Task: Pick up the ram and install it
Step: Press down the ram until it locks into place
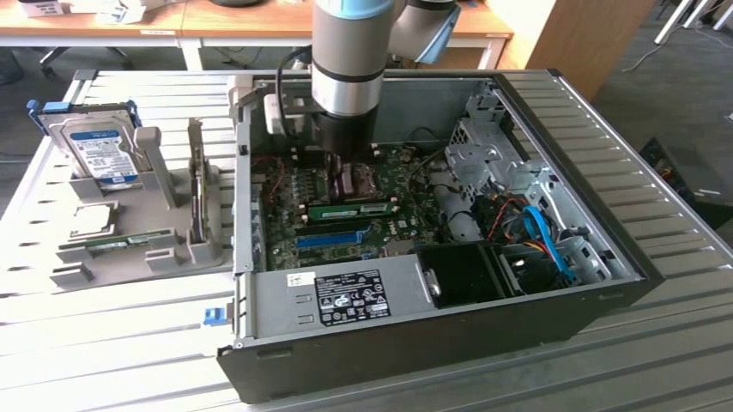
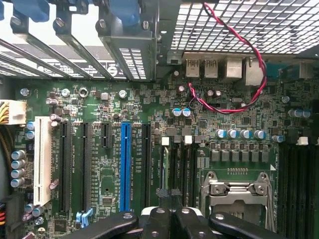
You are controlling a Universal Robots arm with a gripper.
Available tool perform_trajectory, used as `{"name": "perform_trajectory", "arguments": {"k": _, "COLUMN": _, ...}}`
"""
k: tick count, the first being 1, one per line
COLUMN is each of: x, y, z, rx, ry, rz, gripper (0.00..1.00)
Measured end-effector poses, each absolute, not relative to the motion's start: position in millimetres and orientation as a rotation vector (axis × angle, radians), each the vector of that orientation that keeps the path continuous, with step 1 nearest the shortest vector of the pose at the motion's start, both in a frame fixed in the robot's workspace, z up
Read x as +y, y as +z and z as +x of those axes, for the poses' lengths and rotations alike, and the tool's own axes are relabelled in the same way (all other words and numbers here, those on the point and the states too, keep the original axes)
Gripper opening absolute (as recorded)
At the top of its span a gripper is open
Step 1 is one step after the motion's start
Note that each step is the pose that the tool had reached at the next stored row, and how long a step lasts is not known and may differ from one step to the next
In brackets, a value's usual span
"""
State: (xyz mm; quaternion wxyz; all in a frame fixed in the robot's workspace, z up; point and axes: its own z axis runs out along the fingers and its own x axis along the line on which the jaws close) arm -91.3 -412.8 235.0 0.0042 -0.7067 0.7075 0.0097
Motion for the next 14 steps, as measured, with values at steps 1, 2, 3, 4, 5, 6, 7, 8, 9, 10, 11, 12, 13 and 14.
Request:
{"name": "perform_trajectory", "arguments": {"k": 1, "x": -412.8, "y": 234.3, "z": -91.3, "rx": 2.217, "ry": 0.03, "rz": -2.214, "gripper": 0.11}}
{"name": "perform_trajectory", "arguments": {"k": 2, "x": -412.8, "y": 233.6, "z": -91.3, "rx": 2.217, "ry": 0.03, "rz": -2.214, "gripper": 0.11}}
{"name": "perform_trajectory", "arguments": {"k": 3, "x": -412.8, "y": 233.0, "z": -91.3, "rx": 2.217, "ry": 0.03, "rz": -2.214, "gripper": 0.11}}
{"name": "perform_trajectory", "arguments": {"k": 4, "x": -412.8, "y": 232.3, "z": -91.3, "rx": 2.217, "ry": 0.03, "rz": -2.214, "gripper": 0.11}}
{"name": "perform_trajectory", "arguments": {"k": 5, "x": -412.8, "y": 231.7, "z": -91.3, "rx": 2.217, "ry": 0.03, "rz": -2.214, "gripper": 0.11}}
{"name": "perform_trajectory", "arguments": {"k": 6, "x": -412.8, "y": 231.2, "z": -91.3, "rx": 2.217, "ry": 0.03, "rz": -2.214, "gripper": 0.11}}
{"name": "perform_trajectory", "arguments": {"k": 7, "x": -412.8, "y": 230.7, "z": -91.3, "rx": 2.217, "ry": 0.03, "rz": -2.214, "gripper": 0.11}}
{"name": "perform_trajectory", "arguments": {"k": 8, "x": -412.8, "y": 230.2, "z": -91.3, "rx": 2.217, "ry": 0.03, "rz": -2.214, "gripper": 0.11}}
{"name": "perform_trajectory", "arguments": {"k": 9, "x": -412.8, "y": 229.9, "z": -91.4, "rx": 2.217, "ry": 0.03, "rz": -2.214, "gripper": 0.11}}
{"name": "perform_trajectory", "arguments": {"k": 10, "x": -412.9, "y": 229.9, "z": -91.3, "rx": 2.217, "ry": 0.03, "rz": -2.214, "gripper": 0.11}}
{"name": "perform_trajectory", "arguments": {"k": 11, "x": -412.9, "y": 229.9, "z": -91.4, "rx": 2.217, "ry": 0.03, "rz": -2.214, "gripper": 0.11}}
{"name": "perform_trajectory", "arguments": {"k": 12, "x": -412.8, "y": 229.8, "z": -91.3, "rx": 2.217, "ry": 0.03, "rz": -2.214, "gripper": 0.11}}
{"name": "perform_trajectory", "arguments": {"k": 13, "x": -412.8, "y": 229.6, "z": -91.3, "rx": 2.217, "ry": 0.03, "rz": -2.214, "gripper": 0.11}}
{"name": "perform_trajectory", "arguments": {"k": 14, "x": -412.8, "y": 229.1, "z": -91.3, "rx": 2.216, "ry": 0.03, "rz": -2.214, "gripper": 0.11}}
